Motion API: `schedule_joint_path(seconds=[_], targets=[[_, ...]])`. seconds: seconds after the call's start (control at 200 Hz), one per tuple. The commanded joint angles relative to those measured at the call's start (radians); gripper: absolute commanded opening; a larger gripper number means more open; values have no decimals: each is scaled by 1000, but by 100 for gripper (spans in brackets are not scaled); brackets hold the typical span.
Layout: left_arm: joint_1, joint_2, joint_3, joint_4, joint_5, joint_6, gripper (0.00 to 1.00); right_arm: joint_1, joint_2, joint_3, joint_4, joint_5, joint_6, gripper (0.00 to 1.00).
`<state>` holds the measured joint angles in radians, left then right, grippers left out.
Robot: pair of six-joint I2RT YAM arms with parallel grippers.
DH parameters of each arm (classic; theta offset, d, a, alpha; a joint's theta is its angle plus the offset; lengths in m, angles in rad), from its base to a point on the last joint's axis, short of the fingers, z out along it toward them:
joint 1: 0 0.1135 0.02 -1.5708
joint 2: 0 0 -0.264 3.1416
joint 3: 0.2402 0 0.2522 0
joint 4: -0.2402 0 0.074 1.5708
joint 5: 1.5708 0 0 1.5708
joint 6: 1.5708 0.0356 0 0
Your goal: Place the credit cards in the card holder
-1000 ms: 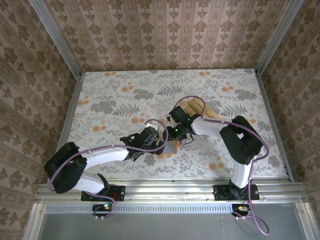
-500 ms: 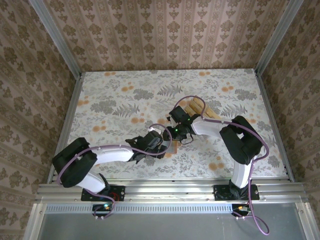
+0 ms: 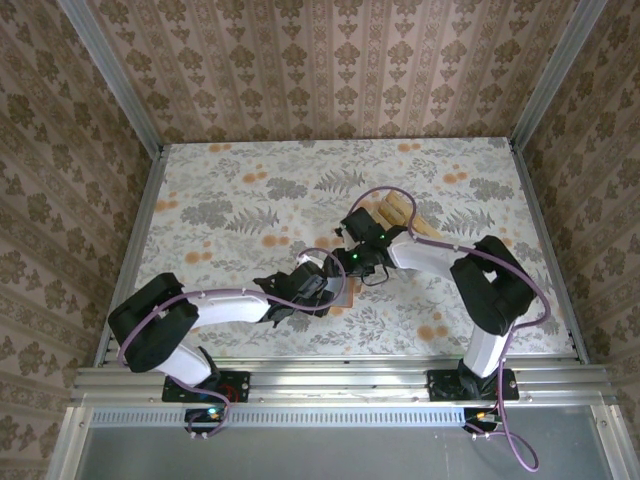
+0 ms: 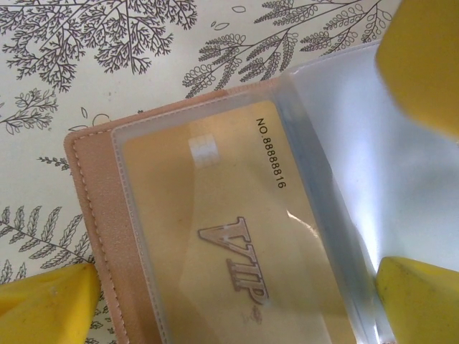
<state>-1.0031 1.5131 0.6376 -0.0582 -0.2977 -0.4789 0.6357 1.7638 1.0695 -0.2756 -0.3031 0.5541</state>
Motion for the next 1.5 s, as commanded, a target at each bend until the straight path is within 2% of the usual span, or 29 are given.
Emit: schedule_joint_path(seconds=[0.0, 0.955, 1.2, 1.495], targets=[[-9, 17, -1, -36, -26, -19, 100, -8, -35, -23, -16, 5, 16, 52], [-8, -2, 0, -36, -25, -23, 100, -5, 55, -97, 112, -71, 82, 51], [1, -103, 21, -65, -34, -22, 100, -5, 36, -88, 116, -94, 95, 51], [70, -233, -18, -98, -28, -26, 100, -5, 35, -68, 108, -107, 98, 50]])
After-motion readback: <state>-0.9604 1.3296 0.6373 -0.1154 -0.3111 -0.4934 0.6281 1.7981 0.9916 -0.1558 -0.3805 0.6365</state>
